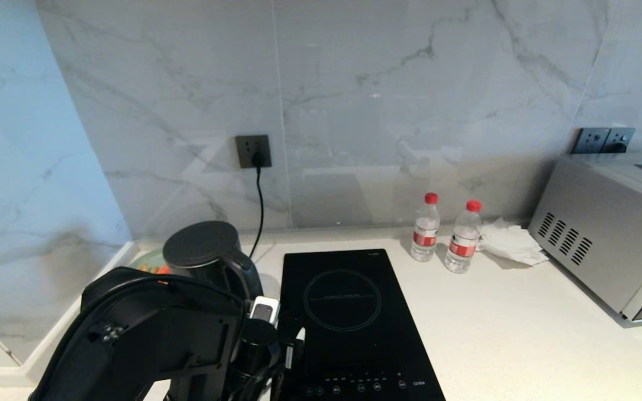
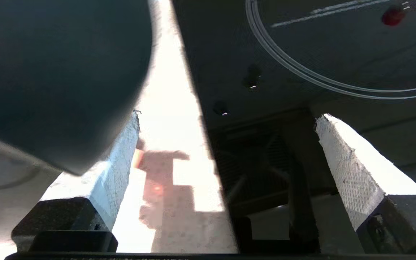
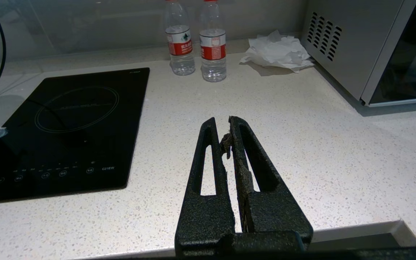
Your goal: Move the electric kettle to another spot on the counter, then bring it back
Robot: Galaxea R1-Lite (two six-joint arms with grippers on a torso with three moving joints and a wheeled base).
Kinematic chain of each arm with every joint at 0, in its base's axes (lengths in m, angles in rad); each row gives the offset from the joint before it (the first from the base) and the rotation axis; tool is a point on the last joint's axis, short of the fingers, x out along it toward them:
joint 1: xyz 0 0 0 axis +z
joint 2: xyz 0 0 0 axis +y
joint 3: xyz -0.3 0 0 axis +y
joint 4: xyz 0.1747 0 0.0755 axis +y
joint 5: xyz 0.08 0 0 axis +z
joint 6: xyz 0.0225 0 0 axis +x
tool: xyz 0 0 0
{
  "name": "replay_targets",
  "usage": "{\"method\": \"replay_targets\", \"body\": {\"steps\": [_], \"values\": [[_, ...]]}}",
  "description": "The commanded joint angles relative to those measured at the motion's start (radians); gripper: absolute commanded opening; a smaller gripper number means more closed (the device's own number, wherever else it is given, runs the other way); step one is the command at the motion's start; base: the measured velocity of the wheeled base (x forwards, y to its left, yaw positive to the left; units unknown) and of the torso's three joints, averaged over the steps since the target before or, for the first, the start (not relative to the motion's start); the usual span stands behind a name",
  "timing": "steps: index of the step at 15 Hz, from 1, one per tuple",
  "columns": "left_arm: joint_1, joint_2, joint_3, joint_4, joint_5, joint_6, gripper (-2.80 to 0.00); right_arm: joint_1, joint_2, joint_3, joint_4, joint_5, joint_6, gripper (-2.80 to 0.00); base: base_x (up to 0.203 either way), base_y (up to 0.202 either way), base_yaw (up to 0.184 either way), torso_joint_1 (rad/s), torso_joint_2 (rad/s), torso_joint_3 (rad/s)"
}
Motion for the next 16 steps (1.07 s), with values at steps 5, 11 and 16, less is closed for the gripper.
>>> {"method": "replay_targets", "body": {"steps": [5, 11, 16], "values": [[-0.005, -0.007, 0.012, -0.008, 0.005, -0.008, 0.0, 0.0, 0.0, 0.0, 0.0, 0.0, 0.0, -2.8, 0.0, 0.0, 0.0, 0.0, 0.0, 0.0], [-0.068, -0.037, 0.056, -0.008, -0.001, -0.024, 0.0, 0.0, 0.0, 0.0, 0.0, 0.0, 0.0, -2.8, 0.0, 0.0, 0.0, 0.0, 0.0, 0.0], [-0.103, -0.045, 0.071, -0.008, 0.0, -0.025, 0.0, 0.0, 0.0, 0.0, 0.0, 0.0, 0.0, -2.8, 0.0, 0.0, 0.0, 0.0, 0.0, 0.0]]}}
